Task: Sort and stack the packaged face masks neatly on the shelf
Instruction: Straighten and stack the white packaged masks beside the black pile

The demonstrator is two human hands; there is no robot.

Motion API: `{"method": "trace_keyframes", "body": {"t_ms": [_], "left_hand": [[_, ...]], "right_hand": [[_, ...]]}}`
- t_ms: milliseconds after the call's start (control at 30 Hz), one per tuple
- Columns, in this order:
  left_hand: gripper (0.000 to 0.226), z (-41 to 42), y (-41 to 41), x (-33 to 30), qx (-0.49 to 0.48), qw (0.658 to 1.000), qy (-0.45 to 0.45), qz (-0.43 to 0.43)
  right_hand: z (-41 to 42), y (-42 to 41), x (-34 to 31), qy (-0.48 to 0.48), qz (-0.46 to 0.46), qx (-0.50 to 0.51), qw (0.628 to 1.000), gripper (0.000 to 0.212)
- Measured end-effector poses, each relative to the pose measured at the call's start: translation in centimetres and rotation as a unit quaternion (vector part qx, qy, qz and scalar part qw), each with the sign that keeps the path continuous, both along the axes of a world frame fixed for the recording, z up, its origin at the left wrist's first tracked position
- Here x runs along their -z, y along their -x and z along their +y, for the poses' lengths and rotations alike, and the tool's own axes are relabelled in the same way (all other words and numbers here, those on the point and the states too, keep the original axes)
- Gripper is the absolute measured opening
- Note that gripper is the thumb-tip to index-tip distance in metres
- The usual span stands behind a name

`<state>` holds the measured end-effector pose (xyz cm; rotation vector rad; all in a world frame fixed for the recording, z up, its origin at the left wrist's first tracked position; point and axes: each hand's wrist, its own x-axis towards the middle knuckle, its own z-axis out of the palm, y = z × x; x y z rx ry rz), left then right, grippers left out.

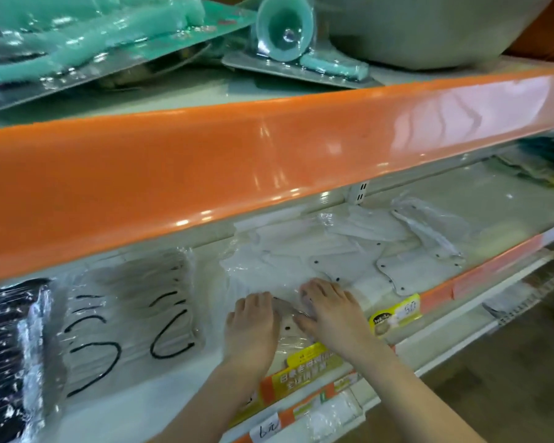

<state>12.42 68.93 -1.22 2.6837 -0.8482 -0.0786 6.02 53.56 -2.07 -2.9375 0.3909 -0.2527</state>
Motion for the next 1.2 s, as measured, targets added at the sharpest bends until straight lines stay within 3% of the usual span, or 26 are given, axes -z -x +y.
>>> {"method": "trace_keyframes", "body": {"t_ms": [167, 267, 400, 500, 533, 600, 700, 800, 867, 967, 1067, 1200], "left_hand": [[0.038, -0.7, -0.4, 0.3, -0.038, 0.999, 0.005, -0.003], [0.042, -1.2, -0.2, 0.1, -0.06, 0.998, 0.012, 0.012], [0.047, -2.1, -0.3, -0.3, -0.104, 0.992, 0.043, 0.053], [0.048, -3.2, -0.1, -1.0, -0.127, 0.989, 0.028, 0.066], [0.048, -3.6, 0.0, -1.0, -0.128, 0.989, 0.019, 0.065], [0.052, -4.5, 0.1, -1.0, -0.129, 0.99, -0.009, 0.046], [0.056, -5.5, 0.0, -0.7, -0.13, 0.991, -0.016, 0.039], [0.054, -6.2, -0.2, -0.4, -0.132, 0.985, 0.045, 0.106], [0.04, -6.4, -0.3, -0.6, -0.145, 0.978, 0.081, 0.13], [0.017, -6.2, -0.4, -0.8, -0.129, 0.99, 0.048, 0.043], [0.01, -6.1, 0.0, -1.4, -0.149, 0.98, 0.124, 0.053], [0.015, -6.5, 0.2, -2.2, -0.197, 0.905, 0.297, 0.232]], "right_hand": [[-1.7, -0.6, -0.3, 0.055, -0.055, 0.015, 0.997, 0.035], [-2.3, -1.3, -0.5, 0.012, -0.065, 0.038, 0.997, 0.035], [-3.4, -2.0, -1.7, -0.075, -0.037, 0.025, 0.996, 0.051], [-3.4, -1.9, -2.3, -0.145, 0.011, 0.008, 0.989, 0.024], [-3.7, -1.9, -1.7, -0.125, -0.003, 0.007, 0.992, 0.02], [-3.9, -1.9, -2.3, -0.161, 0.02, 0.004, 0.987, 0.033], [-4.5, -2.0, -2.0, -0.117, -0.02, 0.019, 0.993, 0.054], [-4.5, -2.0, -1.3, -0.025, 0.004, -0.032, 0.999, 0.041], [-5.0, -2.3, -0.4, -0.008, -0.029, -0.013, 0.999, 0.027], [-5.2, -2.1, -0.8, 0.041, -0.082, -0.047, 0.995, 0.021], [-5.8, -2.3, -0.8, 0.067, -0.116, -0.076, 0.988, 0.025], [-6.3, -2.4, -1.0, -0.037, -0.065, -0.071, 0.995, 0.022]]}}
